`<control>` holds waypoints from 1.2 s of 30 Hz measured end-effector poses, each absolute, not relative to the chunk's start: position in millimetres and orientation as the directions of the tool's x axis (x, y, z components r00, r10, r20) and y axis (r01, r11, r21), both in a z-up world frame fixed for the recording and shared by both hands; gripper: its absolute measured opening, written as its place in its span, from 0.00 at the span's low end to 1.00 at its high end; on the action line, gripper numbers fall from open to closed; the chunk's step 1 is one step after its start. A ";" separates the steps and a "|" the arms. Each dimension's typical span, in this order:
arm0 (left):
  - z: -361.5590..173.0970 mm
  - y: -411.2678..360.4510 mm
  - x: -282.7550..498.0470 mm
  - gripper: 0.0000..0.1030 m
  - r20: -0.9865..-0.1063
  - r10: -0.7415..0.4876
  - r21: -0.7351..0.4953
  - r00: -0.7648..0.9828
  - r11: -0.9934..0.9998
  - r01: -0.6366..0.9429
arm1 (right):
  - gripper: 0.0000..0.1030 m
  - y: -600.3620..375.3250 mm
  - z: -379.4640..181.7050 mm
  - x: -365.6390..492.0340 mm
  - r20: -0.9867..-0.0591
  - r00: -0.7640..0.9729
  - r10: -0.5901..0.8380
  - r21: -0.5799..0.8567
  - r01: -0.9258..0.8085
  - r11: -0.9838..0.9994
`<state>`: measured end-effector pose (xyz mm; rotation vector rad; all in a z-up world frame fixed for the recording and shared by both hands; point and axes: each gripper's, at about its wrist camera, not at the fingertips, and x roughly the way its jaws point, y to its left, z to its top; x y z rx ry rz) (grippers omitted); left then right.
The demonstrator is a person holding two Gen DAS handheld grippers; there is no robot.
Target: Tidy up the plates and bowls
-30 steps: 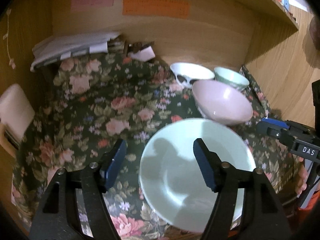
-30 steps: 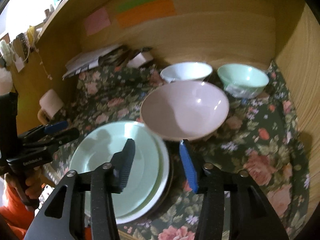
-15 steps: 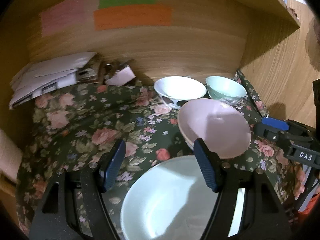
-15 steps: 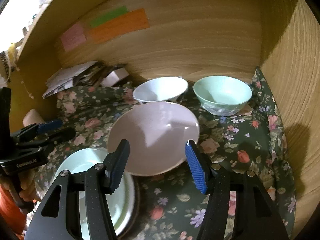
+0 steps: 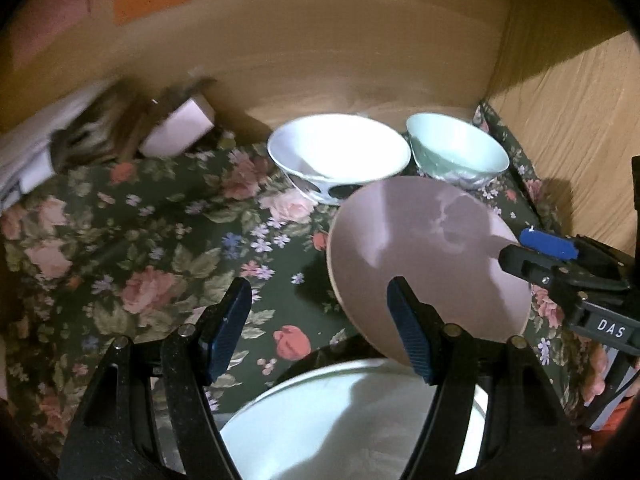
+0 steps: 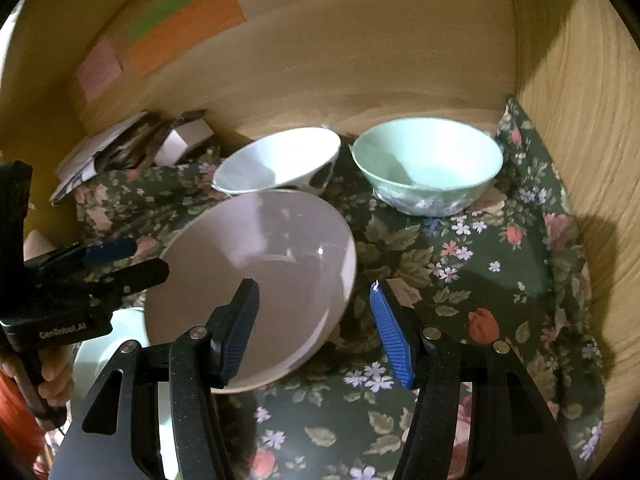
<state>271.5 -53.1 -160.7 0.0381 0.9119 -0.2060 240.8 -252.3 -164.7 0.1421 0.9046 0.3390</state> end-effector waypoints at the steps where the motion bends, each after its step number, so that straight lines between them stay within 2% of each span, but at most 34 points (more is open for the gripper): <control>1: -163.4 -54.3 274.6 0.68 -0.794 -0.165 -0.060 0.585 0.979 0.194 | 0.53 -253.0 -168.1 243.2 -0.750 0.562 0.349 0.267 -0.225 0.937; 9: -177.5 -66.5 290.0 0.65 -0.817 -0.190 -0.073 0.545 0.970 0.230 | 0.53 -254.2 -184.5 253.6 -0.769 0.512 0.382 0.314 -0.218 0.924; 14: -184.6 -70.7 296.5 0.50 -0.835 -0.229 -0.107 0.500 0.959 0.262 | 0.32 -253.7 -191.5 257.0 -0.777 0.483 0.403 0.339 -0.217 0.915; 19: -191.8 -78.2 299.6 0.31 -0.850 -0.254 -0.128 0.461 0.949 0.288 | 0.24 -251.6 -193.7 255.7 -0.776 0.472 0.418 0.352 -0.225 0.908; 36: -171.9 -77.7 281.8 0.31 -0.816 -0.259 -0.127 0.517 0.953 0.276 | 0.23 -256.1 -167.1 239.2 -0.744 0.548 0.382 0.321 -0.209 0.924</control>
